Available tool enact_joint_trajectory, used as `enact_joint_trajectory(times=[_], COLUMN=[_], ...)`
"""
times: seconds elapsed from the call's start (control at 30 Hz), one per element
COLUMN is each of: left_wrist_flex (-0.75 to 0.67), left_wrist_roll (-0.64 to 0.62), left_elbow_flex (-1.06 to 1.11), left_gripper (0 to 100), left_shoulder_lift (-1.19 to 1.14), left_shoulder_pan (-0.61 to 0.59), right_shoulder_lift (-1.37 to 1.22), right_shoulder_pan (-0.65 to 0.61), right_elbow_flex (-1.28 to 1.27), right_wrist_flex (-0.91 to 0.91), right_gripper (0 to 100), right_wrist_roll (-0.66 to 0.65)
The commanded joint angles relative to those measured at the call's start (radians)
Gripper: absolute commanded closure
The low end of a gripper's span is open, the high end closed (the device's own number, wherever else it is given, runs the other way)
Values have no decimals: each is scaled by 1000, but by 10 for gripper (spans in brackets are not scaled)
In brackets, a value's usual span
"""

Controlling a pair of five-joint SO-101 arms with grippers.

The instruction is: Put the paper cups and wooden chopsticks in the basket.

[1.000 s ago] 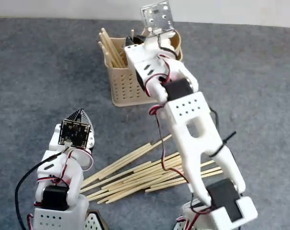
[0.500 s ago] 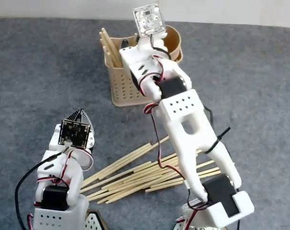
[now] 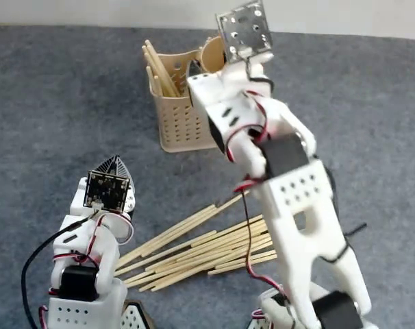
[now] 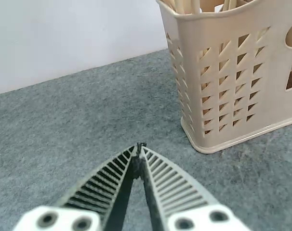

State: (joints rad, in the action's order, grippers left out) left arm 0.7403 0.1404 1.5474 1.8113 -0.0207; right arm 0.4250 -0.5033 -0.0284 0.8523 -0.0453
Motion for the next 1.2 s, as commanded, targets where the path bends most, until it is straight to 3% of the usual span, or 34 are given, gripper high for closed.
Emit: enact_joint_trajectory(times=[0.0,0.37,0.57,0.83,1.17], left_wrist_flex=[-20,-20,-20,-20,-20], left_wrist_roll=[8,8,8,8,8], left_elbow_flex=[-7,-7,-7,-7,-7], left_gripper=[988,988,988,988,988], left_shoulder_lift=[7,7,7,7,7], left_shoulder_pan=[-2,-2,-2,-4,-2], right_shoulder_lift=[105,170,170,171,166], right_shoulder_pan=[-5,15,24,24,24], right_elbow_flex=[35,36,-22,-338,-650], right_wrist_flex=[108,503,604,550,312], right_gripper=[797,797,797,797,797], right_wrist_roll=[55,239,404,477,477])
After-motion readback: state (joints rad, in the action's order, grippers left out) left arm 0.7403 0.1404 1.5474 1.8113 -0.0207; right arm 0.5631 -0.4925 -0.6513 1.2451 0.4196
